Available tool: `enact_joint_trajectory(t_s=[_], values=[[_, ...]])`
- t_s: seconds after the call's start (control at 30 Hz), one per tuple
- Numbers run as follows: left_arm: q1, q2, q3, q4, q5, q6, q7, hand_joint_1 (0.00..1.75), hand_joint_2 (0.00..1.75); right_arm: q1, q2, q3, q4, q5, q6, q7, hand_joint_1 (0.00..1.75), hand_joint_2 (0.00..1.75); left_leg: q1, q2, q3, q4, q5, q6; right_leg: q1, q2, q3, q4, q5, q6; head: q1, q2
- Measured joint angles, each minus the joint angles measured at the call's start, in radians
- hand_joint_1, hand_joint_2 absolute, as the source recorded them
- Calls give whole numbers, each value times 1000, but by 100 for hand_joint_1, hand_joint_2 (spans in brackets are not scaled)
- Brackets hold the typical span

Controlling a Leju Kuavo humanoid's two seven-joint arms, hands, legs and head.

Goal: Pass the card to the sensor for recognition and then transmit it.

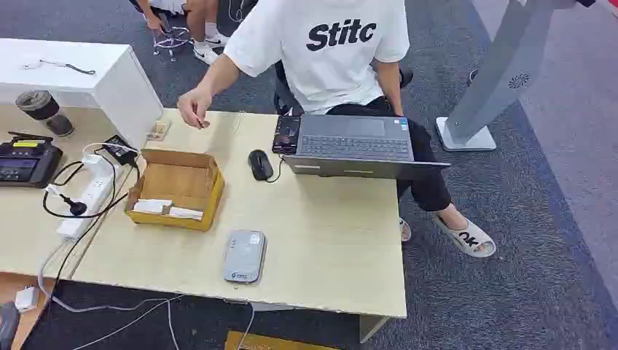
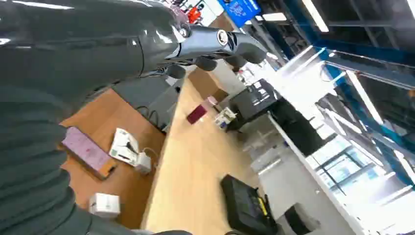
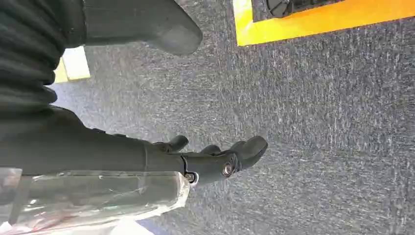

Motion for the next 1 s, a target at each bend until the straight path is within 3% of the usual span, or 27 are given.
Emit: enact_joint_trajectory(t_s=[0.2,0.37,0.47,0.7,0.9,1.0], values=[[-6,57,-107,1,-21,95,24,0,175,-6,-2,-3,0,24,2,4,0,175,0,0,0,0,0,0,0,0,0,0,0,0,0,0],[-13,117,-224,23,-77,179,91,0,175,-11,-6,-8,2,49,3,3,0,175,0,0,0,0,0,0,0,0,0,0,0,0,0,0],[-28,183,-330,69,-183,240,185,0,175,-15,-10,-9,4,72,15,10,0,175,0,-1,0,0,0,0,0,0,0,0,0,0,0,0],[-107,319,-561,180,-382,305,339,0,175,-24,-26,-9,9,104,32,19,0,175,0,0,0,0,1,-1,0,0,0,0,1,0,0,0],[-168,402,-690,266,-592,331,430,0,175,-28,-31,-9,10,122,37,13,0,175,0,0,0,0,1,-1,0,1,0,0,0,0,0,0],[-199,428,-727,296,-602,335,433,0,175,-30,-34,-9,10,129,37,16,0,175,0,0,0,0,1,-1,0,0,0,0,0,0,0,0]])
